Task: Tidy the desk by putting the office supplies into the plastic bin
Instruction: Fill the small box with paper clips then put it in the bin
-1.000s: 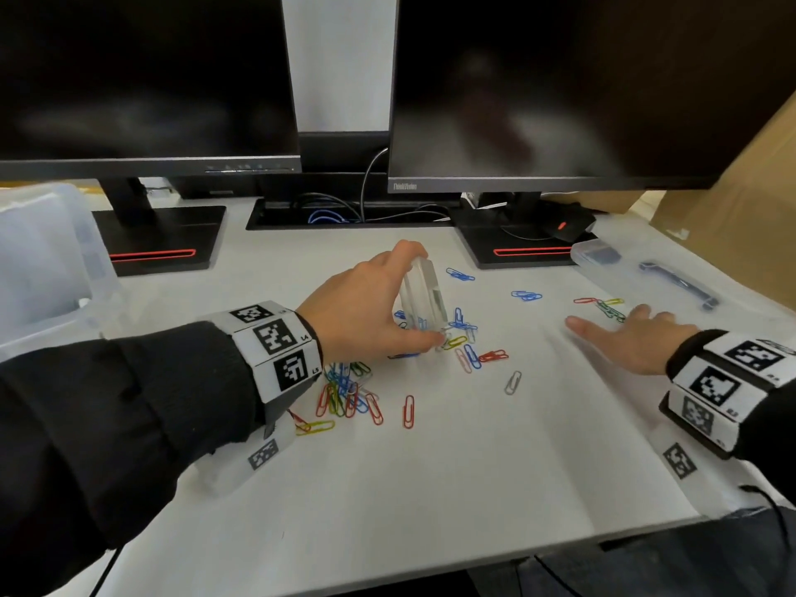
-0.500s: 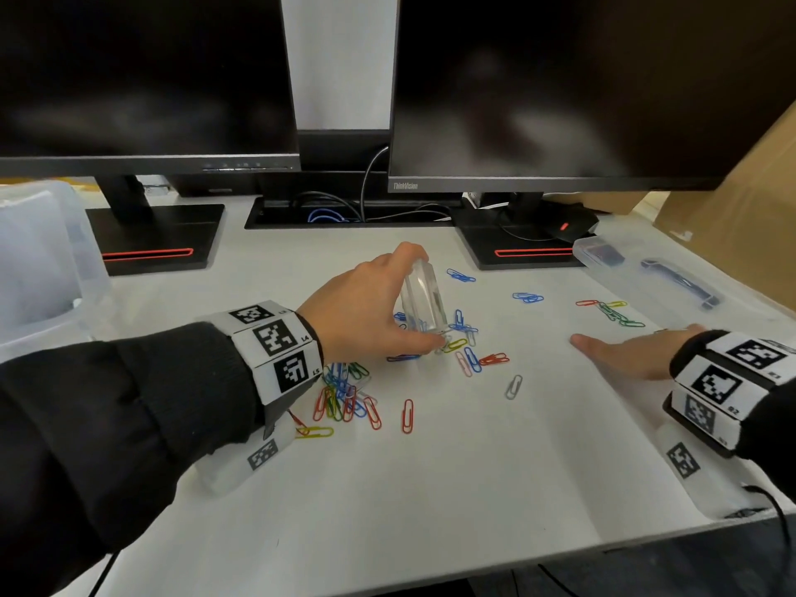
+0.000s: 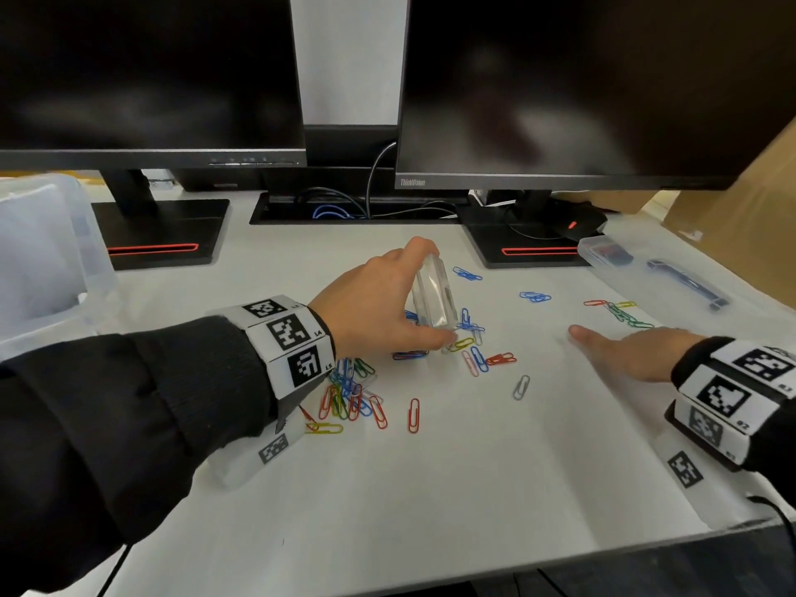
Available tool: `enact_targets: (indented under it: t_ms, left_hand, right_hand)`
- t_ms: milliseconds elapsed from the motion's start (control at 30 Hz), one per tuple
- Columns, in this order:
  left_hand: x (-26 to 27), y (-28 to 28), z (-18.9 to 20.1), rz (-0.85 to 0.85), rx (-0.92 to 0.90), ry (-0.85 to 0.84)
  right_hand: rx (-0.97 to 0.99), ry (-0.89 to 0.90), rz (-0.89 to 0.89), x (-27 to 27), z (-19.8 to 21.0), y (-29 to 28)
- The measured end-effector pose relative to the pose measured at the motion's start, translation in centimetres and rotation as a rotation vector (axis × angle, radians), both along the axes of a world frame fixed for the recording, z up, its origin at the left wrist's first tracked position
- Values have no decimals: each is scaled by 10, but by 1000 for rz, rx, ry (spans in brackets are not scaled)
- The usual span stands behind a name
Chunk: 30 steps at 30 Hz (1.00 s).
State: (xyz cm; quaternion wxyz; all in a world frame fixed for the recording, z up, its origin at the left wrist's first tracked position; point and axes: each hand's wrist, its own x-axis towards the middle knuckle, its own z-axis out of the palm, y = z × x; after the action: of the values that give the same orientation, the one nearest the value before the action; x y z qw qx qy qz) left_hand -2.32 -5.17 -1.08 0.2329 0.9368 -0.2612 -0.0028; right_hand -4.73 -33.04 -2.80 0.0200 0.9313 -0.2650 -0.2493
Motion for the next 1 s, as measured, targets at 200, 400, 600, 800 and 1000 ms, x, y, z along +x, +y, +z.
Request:
enact_targets:
  t_ms: [200, 400, 600, 800, 1000]
  left_hand:
    - [1, 1, -1, 6, -16, -4]
    - [1, 0, -2, 16, -51, -1]
    - [2, 0, -2, 20, -63, 5]
    - [2, 1, -2, 28, -64, 13]
    - [2, 1, -2, 29, -66, 13]
  right_hand:
    - [177, -91, -80, 10, -1, -12]
    - [82, -79, 85, 0, -12, 20]
    - [128, -165, -19, 21, -4, 24]
    - [96, -181, -62, 47, 5, 8]
    - [165, -133, 39, 41, 13, 23]
